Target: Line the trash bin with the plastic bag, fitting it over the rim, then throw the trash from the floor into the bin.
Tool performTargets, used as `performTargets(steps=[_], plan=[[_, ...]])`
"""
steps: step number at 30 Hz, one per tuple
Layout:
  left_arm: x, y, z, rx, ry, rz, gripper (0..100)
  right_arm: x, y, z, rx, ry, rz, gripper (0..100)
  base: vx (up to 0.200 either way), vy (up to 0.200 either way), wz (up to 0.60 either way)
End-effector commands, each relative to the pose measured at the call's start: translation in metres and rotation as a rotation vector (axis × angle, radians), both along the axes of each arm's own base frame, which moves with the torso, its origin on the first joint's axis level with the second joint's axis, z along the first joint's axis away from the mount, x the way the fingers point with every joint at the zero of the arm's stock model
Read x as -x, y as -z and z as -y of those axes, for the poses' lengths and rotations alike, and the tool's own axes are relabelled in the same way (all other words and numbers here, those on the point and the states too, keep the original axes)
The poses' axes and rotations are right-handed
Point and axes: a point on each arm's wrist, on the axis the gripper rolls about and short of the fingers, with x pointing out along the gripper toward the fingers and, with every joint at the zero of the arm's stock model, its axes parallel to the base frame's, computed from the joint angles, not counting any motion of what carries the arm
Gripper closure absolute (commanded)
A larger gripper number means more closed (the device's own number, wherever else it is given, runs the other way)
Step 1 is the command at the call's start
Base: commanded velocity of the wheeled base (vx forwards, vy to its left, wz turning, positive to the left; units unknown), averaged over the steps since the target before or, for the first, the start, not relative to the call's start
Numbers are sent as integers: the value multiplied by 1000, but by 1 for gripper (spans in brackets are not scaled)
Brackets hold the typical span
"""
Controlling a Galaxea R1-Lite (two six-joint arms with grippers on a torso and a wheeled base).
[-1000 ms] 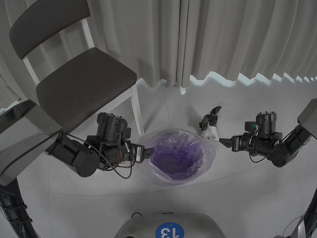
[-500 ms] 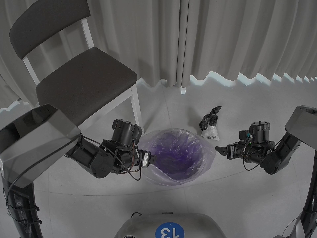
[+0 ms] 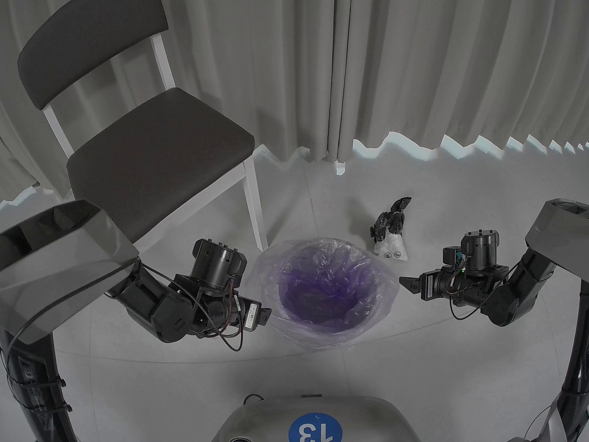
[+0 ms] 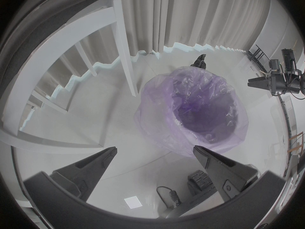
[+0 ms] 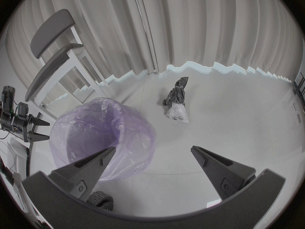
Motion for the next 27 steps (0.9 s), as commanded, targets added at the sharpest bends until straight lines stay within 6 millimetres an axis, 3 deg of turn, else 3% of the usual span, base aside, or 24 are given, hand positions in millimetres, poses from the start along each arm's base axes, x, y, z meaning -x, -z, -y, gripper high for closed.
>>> performTargets(steps=[1, 9, 16, 23, 27], plan=[[4, 7, -9, -10, -20, -26, 0, 0, 3, -1, 1, -2, -7, 0, 0, 0, 0], [-2, 15, -5, 9, -20, -2, 0, 0, 1, -1, 0, -2, -1, 0, 0, 0, 0], [3, -14, -4, 51, -8, 59, 0, 0, -3, 1, -6, -2, 5, 0, 0, 0, 0], [9, 5, 19, 41, 15, 25, 0, 0, -2, 1, -5, -2, 4, 0, 0, 0, 0], [2, 4, 33, 79, -18, 41, 0, 0, -3, 1, -6, -1, 5, 0, 0, 0, 0]])
